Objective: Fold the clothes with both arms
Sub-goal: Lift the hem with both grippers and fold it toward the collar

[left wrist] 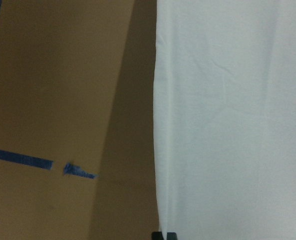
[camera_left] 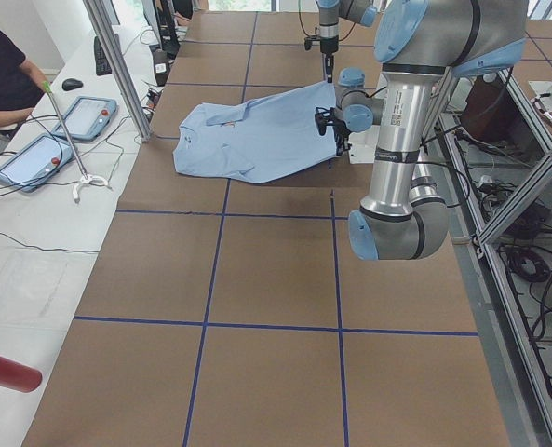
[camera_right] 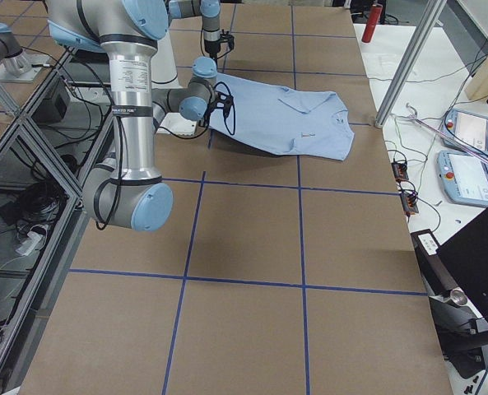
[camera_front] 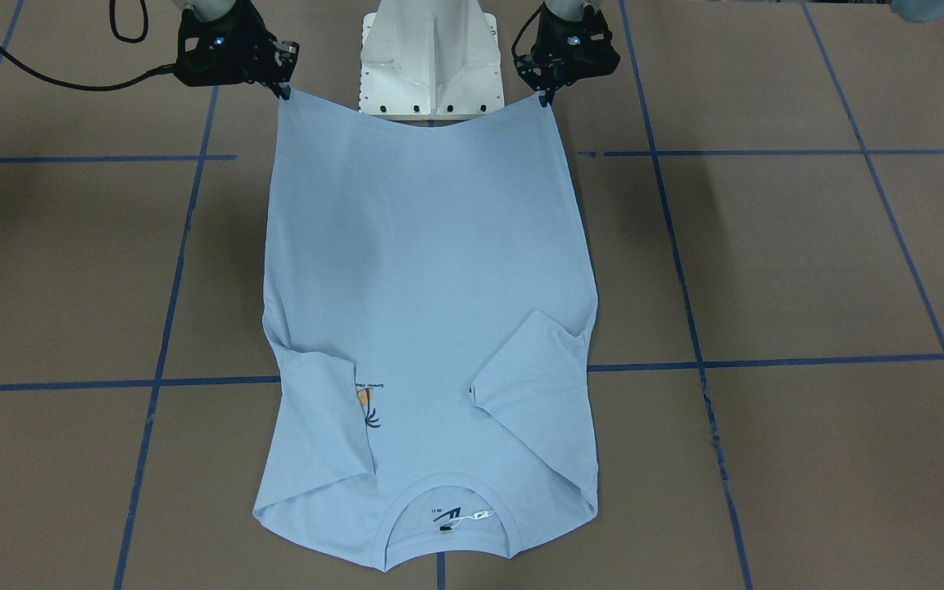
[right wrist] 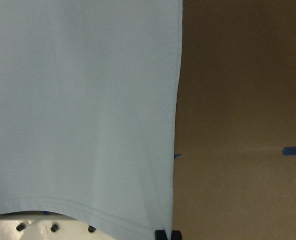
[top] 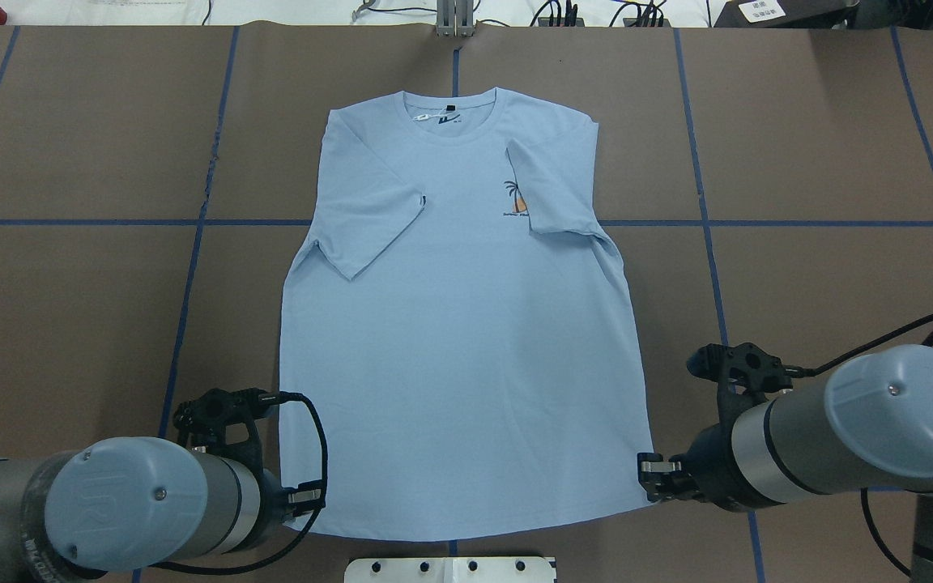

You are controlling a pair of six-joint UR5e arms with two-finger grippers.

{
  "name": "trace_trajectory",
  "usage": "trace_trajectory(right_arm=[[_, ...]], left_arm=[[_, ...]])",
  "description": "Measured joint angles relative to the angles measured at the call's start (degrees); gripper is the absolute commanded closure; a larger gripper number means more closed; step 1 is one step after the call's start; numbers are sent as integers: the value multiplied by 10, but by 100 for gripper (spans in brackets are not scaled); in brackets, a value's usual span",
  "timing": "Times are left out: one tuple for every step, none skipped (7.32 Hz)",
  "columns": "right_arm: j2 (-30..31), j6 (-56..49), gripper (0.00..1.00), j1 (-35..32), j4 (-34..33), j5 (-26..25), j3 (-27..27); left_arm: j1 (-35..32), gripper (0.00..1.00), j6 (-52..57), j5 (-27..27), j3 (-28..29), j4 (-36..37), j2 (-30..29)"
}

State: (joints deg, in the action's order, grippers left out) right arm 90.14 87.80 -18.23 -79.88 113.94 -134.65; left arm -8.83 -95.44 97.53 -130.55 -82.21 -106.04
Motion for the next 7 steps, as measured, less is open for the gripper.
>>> trace_trajectory(right_arm=[[23,0,100,5,0,29,-25],[36,0,100,7,0,59,-39],[42,0,100,8,1,83,-47],[43,0,100,8,1,97,-49],[40,-2,100,2,1,101,-46],[29,-6,100,-20,1,101,-36],[5,-10,100,-54,1,101,-14]], left_arm=[[13,100,4,1,-32,19,-1],[29,100,13,2,-71,53,-1],[45,100,19,2,-100,83,-1],[57,100,22,1,-111,97,-3],[59,100,24,1,-112,102,-6],[45,100,35,1,-109,103,-8],[13,100,63,2,-102,103,-12]])
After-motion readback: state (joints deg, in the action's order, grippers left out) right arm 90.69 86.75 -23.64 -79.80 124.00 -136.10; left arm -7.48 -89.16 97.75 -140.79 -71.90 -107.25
